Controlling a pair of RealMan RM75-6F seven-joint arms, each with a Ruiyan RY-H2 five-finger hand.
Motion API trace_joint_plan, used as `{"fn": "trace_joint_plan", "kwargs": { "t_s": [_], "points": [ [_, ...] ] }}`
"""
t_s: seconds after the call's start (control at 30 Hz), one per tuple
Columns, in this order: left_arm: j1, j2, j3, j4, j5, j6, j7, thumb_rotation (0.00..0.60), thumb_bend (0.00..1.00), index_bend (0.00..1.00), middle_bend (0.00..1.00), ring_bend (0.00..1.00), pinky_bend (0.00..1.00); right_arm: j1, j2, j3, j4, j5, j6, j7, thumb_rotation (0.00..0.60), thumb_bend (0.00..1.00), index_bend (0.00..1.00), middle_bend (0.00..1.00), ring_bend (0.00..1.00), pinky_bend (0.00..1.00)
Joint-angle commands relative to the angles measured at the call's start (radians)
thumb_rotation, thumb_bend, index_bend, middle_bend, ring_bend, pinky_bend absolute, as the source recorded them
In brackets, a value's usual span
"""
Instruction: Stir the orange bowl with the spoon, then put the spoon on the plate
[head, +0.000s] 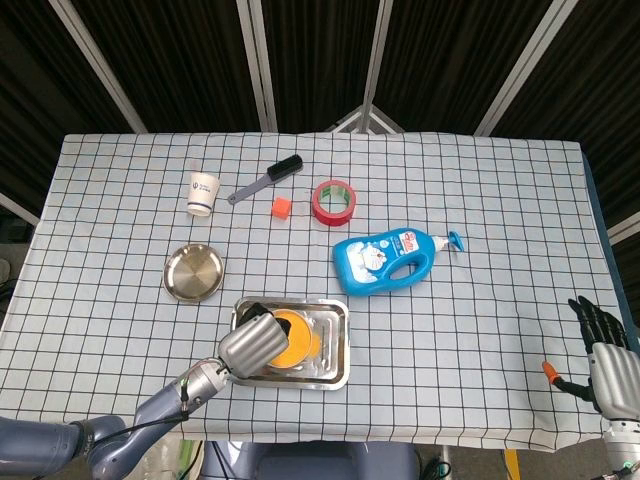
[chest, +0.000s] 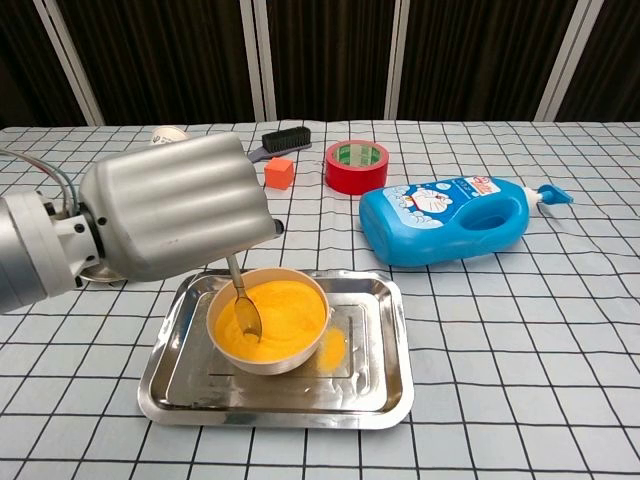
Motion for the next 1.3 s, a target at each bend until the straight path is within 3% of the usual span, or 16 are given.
{"fn": "trace_joint_plan", "kwargs": {
  "t_s": [0.03,0.57,1.03,1.3],
  "points": [
    [0.003,-0.011,-0.006,0.011,-0.01,0.002,0.007,0.6,0.89,0.79,1.0,1.0,0.98,0.0,0.0,0.0,0.0,0.001,-0.001,0.0,0.6,0.31,0.0,0.0,0.0,0.0],
    [0.014,-0.07,-0.051,0.111,-0.038,0.038,0.013,0.6,0.89,0.79,1.0,1.0,0.98,0.0,0.002,-0.002,0.001,-0.006,0.0,0.001,0.6,0.31,0.0,0.0,0.0,0.0],
    [0.018,-0.073,-0.045,0.109,-0.005,0.047,-0.031,0.6,0.89,0.79,1.0,1.0,0.98,0.0,0.001,-0.001,0.001,-0.005,0.002,0.0,0.6,0.31,0.0,0.0,0.0,0.0],
    [0.029,-0.046,-0.019,0.037,0.009,0.041,-0.037,0.6,0.89,0.79,1.0,1.0,0.98,-0.001,0.001,-0.001,0.002,-0.005,0.002,0.003,0.6,0.31,0.0,0.0,0.0,0.0]
  ]
}}
